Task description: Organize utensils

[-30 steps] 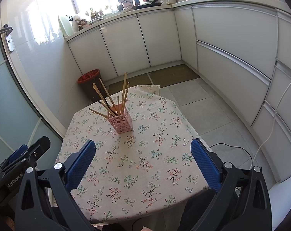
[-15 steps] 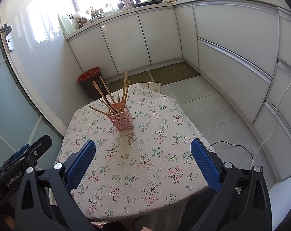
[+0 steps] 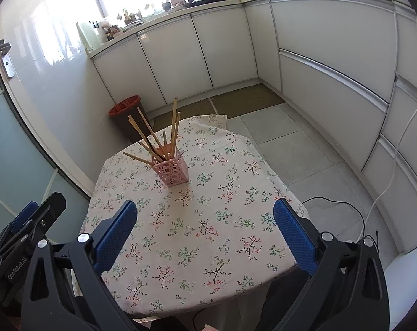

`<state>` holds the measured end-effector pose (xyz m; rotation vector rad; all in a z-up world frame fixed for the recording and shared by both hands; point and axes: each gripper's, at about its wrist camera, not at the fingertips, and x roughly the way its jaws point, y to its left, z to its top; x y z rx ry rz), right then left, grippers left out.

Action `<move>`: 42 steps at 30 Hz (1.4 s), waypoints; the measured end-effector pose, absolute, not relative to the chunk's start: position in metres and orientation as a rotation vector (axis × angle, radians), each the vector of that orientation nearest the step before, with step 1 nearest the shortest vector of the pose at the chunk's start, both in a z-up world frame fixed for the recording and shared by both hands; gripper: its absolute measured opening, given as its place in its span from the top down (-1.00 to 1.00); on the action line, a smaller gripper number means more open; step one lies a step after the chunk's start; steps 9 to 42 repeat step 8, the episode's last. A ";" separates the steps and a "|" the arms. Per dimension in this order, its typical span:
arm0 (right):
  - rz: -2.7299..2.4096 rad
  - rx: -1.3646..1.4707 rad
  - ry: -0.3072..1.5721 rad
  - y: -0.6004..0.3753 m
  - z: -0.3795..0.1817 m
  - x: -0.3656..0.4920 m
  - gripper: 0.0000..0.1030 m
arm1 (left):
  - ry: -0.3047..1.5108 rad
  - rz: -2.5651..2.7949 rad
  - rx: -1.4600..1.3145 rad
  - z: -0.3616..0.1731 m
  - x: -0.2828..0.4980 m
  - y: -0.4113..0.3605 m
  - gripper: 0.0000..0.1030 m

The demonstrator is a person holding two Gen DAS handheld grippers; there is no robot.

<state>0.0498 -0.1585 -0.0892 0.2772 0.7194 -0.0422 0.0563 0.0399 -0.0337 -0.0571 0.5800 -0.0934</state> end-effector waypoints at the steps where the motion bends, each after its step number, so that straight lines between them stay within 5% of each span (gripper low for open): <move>1: -0.043 0.278 0.718 -0.159 -0.089 0.050 -0.87 | 0.579 -0.090 -0.065 -0.033 0.056 0.041 -0.81; 42: -0.041 0.282 0.714 -0.159 -0.091 0.050 -0.87 | 0.614 -0.070 -0.084 -0.032 0.060 0.045 -0.86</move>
